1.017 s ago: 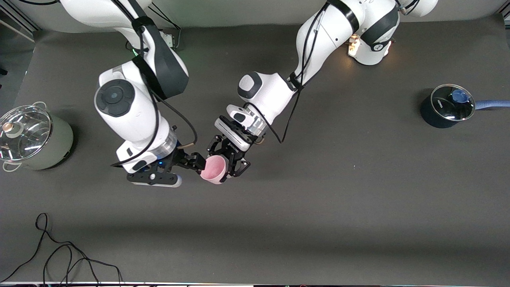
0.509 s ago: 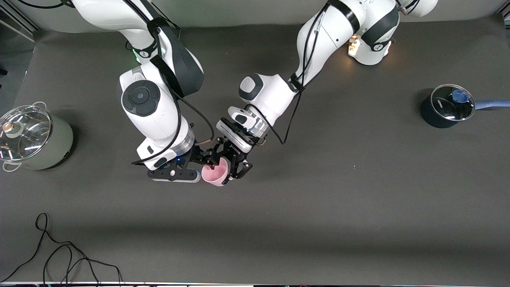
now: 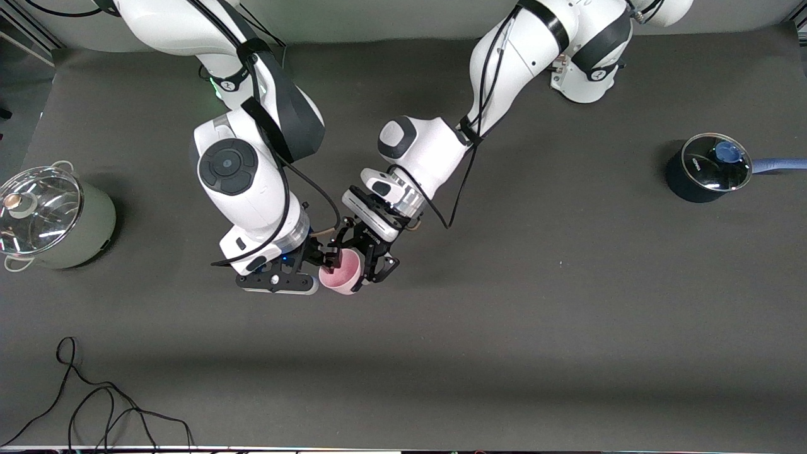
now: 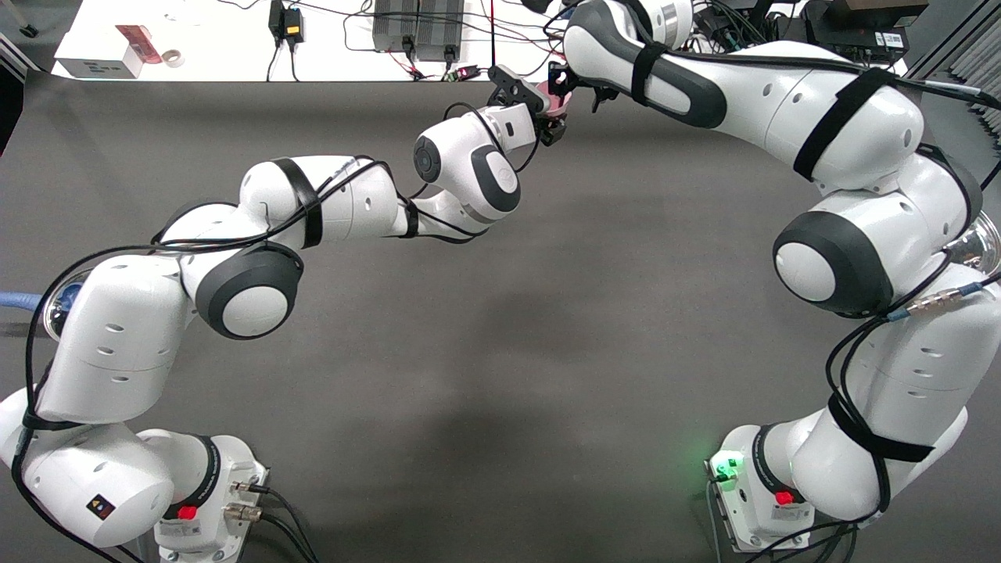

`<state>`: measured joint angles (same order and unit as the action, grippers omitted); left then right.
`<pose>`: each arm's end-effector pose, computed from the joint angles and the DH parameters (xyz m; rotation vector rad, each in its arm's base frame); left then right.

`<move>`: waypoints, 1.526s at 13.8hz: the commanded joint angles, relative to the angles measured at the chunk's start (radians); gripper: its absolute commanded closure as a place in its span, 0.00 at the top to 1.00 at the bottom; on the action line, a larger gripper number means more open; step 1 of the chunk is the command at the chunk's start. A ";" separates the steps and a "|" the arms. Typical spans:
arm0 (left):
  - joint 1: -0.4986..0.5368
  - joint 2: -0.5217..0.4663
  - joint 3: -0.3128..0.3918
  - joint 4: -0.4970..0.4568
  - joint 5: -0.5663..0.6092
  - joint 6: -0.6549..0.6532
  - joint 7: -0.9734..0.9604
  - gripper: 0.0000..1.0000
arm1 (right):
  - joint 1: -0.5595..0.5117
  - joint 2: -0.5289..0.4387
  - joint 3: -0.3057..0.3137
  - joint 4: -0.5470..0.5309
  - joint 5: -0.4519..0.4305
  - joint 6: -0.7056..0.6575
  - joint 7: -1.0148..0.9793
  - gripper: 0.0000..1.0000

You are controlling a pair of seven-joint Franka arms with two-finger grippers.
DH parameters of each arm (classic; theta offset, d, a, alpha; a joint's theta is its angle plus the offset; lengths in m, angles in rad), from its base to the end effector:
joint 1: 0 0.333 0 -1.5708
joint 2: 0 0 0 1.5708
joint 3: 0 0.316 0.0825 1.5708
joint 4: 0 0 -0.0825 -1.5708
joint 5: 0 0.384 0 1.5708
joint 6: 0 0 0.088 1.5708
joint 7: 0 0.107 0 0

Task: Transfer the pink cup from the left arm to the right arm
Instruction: 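Close the right gripper on the pink cup, then open the left gripper and pull it back while the right gripper carries the cup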

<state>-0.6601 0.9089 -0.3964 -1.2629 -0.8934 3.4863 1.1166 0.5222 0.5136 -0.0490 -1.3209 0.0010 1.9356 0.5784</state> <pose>0.5448 -0.5436 0.3348 2.1630 -0.8747 1.4514 0.6354 0.3336 0.4500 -3.1027 0.1521 -0.1545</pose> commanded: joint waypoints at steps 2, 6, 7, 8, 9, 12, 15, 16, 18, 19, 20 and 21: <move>-0.015 -0.005 0.016 -0.004 -0.004 0.016 -0.015 0.00 | 0.004 0.005 -0.005 0.026 0.010 0.002 0.018 0.13; -0.015 -0.005 0.014 -0.004 -0.004 0.016 -0.015 0.00 | 0.002 0.003 -0.005 0.026 0.013 0.002 0.020 0.00; -0.015 -0.005 0.014 -0.004 -0.004 0.016 -0.015 0.00 | 0.002 0.002 -0.003 0.026 0.013 0.002 0.020 0.00; -0.015 -0.005 0.014 -0.004 -0.004 0.016 -0.015 0.00 | 0.001 0.002 -0.003 0.026 0.013 0.002 0.020 0.00; -0.015 -0.005 0.014 -0.004 -0.004 0.016 -0.015 0.00 | 0.001 0.002 -0.005 0.026 0.013 0.002 0.020 0.00; -0.012 -0.007 0.016 -0.004 -0.001 0.010 -0.014 1.00 | 0.001 0.002 -0.005 0.026 0.013 0.002 0.021 0.00; -0.010 -0.008 0.017 -0.004 0.007 0.008 -0.011 1.00 | -0.004 -0.001 -0.011 0.029 0.013 0.002 0.015 0.00; -0.009 -0.010 0.028 -0.006 0.011 0.005 -0.005 1.00 | -0.005 -0.001 -0.012 0.029 0.013 0.002 0.011 0.00; -0.006 -0.018 0.062 -0.007 0.013 -0.044 -0.003 1.00 | -0.030 -0.009 -0.014 0.029 0.011 -0.004 0.000 0.00; -0.004 -0.018 0.077 -0.007 0.014 -0.062 -0.001 1.00 | -0.048 -0.015 -0.014 0.026 0.011 -0.009 -0.011 0.00; 0.019 -0.022 0.086 -0.013 0.022 -0.105 0.000 1.00 | -0.062 -0.020 -0.014 0.023 0.011 -0.012 -0.023 0.00; 0.048 -0.037 0.096 -0.027 0.045 -0.149 0.000 1.00 | -0.082 -0.026 -0.014 0.023 0.011 -0.023 -0.043 0.00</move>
<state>-0.6544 0.9075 -0.3249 -1.2609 -0.8778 3.4127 1.1094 0.4711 0.5093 -0.0640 -1.2967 0.0135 1.9398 0.5762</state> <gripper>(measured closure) 0.000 0.965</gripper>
